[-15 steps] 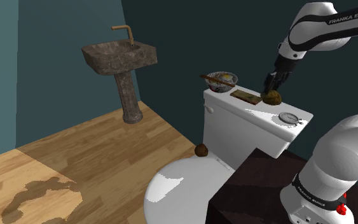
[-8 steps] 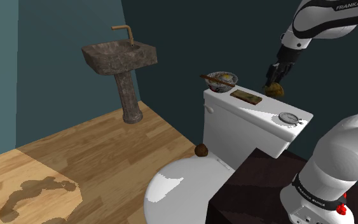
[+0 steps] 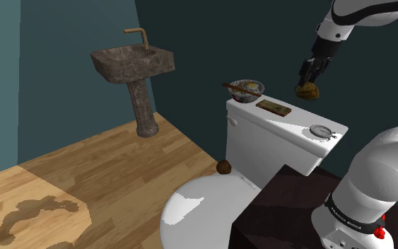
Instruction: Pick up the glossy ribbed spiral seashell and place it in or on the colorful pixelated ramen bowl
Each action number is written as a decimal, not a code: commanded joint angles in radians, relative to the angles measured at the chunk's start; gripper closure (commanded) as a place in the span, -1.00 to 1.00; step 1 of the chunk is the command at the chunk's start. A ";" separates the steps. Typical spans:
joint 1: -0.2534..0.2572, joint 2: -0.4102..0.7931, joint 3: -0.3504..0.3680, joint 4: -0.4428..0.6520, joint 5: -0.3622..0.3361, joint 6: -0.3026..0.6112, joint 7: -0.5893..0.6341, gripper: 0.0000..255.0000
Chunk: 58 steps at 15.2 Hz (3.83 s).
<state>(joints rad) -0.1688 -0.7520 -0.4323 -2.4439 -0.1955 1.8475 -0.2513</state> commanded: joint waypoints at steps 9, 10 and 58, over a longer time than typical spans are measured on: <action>0.064 0.158 0.006 0.180 0.056 -0.022 0.016 1.00; 0.078 0.197 0.003 0.209 0.068 -0.014 0.018 1.00; 0.131 0.882 -0.042 0.632 0.490 0.185 -0.390 1.00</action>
<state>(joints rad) -0.0372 0.1286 -0.4738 -1.8101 0.2947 2.0329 -0.6414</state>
